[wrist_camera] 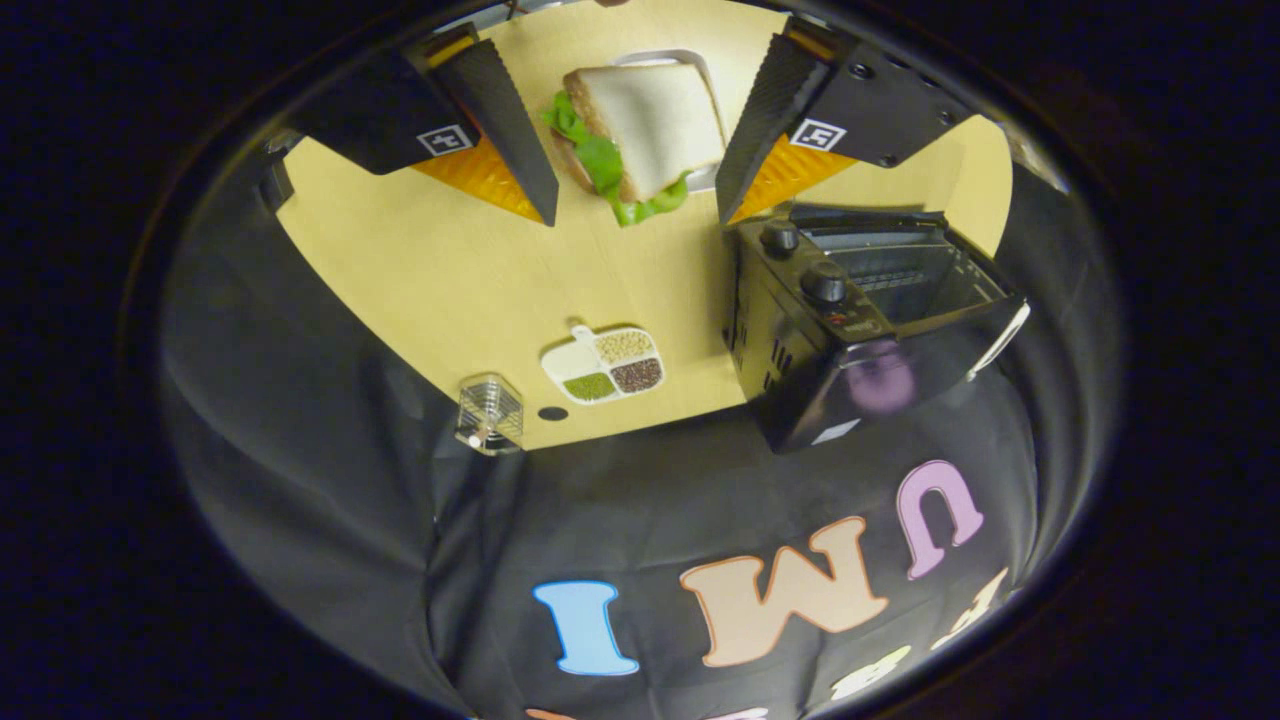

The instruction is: Open the toaster oven, put the food inside, and close the toaster oven door.

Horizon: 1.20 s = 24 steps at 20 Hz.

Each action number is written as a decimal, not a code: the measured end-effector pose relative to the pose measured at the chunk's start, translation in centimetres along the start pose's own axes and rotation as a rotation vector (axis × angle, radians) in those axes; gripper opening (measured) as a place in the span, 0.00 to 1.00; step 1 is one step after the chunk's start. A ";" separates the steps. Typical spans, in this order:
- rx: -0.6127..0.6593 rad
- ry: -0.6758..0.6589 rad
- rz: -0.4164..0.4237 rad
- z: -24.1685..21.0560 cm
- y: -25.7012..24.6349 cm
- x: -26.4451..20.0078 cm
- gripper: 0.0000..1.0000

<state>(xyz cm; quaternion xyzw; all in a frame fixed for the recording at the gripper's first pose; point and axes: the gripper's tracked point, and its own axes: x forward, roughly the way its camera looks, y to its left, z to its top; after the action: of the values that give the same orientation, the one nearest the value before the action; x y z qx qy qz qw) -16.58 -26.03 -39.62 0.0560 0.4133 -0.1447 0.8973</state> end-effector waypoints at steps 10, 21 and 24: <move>0.042 0.073 0.066 -3.1 -0.5 0.5 0.99; 0.151 0.172 0.081 -6.8 -1.9 0.6 0.90; 0.225 0.192 0.078 -6.8 -1.8 0.6 0.71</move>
<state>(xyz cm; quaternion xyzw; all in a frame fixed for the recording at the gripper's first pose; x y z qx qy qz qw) -21.66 -26.40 -44.45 0.1859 0.4758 -0.1493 0.8466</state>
